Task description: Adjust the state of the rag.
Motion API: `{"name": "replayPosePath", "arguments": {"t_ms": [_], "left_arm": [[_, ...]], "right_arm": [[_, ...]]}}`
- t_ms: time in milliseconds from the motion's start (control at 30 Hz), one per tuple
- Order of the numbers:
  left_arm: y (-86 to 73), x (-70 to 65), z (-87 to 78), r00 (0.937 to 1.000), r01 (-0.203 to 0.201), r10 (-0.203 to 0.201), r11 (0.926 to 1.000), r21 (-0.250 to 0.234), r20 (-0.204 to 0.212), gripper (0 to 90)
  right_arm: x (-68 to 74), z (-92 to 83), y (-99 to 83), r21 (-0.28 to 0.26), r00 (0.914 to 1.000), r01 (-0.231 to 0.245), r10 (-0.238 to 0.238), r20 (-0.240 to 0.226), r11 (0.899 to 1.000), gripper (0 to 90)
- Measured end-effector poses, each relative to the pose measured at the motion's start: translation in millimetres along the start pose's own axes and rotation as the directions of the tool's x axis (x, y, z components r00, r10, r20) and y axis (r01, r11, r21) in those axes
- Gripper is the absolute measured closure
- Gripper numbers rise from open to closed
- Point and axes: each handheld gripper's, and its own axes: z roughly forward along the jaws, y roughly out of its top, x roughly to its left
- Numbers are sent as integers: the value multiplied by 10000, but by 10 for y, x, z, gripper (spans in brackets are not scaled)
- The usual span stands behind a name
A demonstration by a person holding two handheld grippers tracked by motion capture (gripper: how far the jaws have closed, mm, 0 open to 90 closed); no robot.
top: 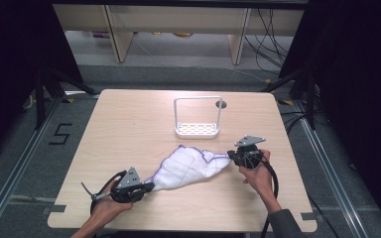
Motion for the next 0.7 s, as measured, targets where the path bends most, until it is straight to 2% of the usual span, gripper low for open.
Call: {"name": "replayPosePath", "arguments": {"t_ms": [33, 67, 133, 167, 233, 267, 300, 333, 367, 400, 433, 467, 500, 533, 567, 600, 633, 667, 700], "left_arm": [[0, 5, -8, 10000, 14, -14, 9999, 107, -35, 875], [2, 16, -22, 9997, -223, 222, 9997, 116, 47, 874], [-1, 16, -22, 9999, -67, 66, 10000, 49, 93, 870], [0, 19, -26, 9999, -87, 87, 9999, 55, 81, 868], [3, 10, -21, 9999, 113, -112, 9999, -109, 73, 867], [7, 12, -22, 9999, 125, -124, 9999, -108, 105, 866], [6, 6, -21, 9995, 281, -280, 9995, -107, 115, 865], [7, 8, -23, 9996, 250, -249, 9996, -96, 104, 864], [9, 23, -29, 10000, 3, -3, 10000, -9, 66, 864], [8, 26, -38, 10000, -53, 53, 9999, 131, 4, 864], [7, 26, -38, 10000, -33, 33, 9999, 126, 23, 864], [5, 18, -30, 10000, 78, -78, 10000, 17, 50, 863], [5, 15, -29, 9999, 98, -98, 9999, -27, 52, 863], [1, 0, -20, 9994, 345, -343, 9993, -124, 107, 862], [4, 7, -23, 9997, 202, -201, 9997, -115, 99, 861], [2, 4, -22, 9995, 297, -296, 9995, -104, 105, 862], [6, 27, -37, 9999, -47, 46, 10000, 77, 106, 861], [5, 24, -36, 10000, 31, -32, 10000, 55, 83, 860], [5, 29, -39, 10000, 26, -26, 10000, 89, 29, 860]], "right_arm": [[0, 24, -20, 148, 10000, 29, -29, -6, 9999, 862], [-7, 54, -41, 231, 9999, 107, -108, 46, 9997, 850], [-17, 85, -54, 405, 9997, -100, 92, 207, 9991, 743], [-5, 64, -30, 340, 9981, -485, 471, 404, 9982, 670], [1, 7, 37, 2, 9978, -491, 490, 451, 9988, 618], [27, -41, 99, -193, 9971, -661, 668, 355, 9976, 593], [40, -75, 157, -504, 9982, -521, 535, 257, 9974, 576], [58, -101, 222, -732, 9993, -369, 373, 40, 9966, 574], [91, -115, 284, -839, 9993, -337, 320, -211, 9959, 567], [137, -114, 362, -858, 9975, -457, 408, -574, 9953, 565], [170, -103, 420, -812, 9958, -508, 443, -798, 9954, 565], [188, -67, 455, -1015, 9952, -484, 394, -894, 9937, 566], [212, -47, 513, -918, 9918, -585, 475, -1184, 9941, 567], [245, -5, 561, -851, 9892, -664, 544, -1359, 9942, 571], [264, 42, 605, -823, 9892, -441, 319, -1433, 9956, 574], [307, 93, 649, -809, 9878, -516, 390, -1509, 9954, 576], [342, 160, 694, -759, 9893, -356, 244, -1439, 9965, 579], [361, 172, 733, -414, 9865, -384, 312, -1610, 9984, 582], [383, 235, 762, -531, 9869, -327, 239, -1593, 9981, 589]]}}
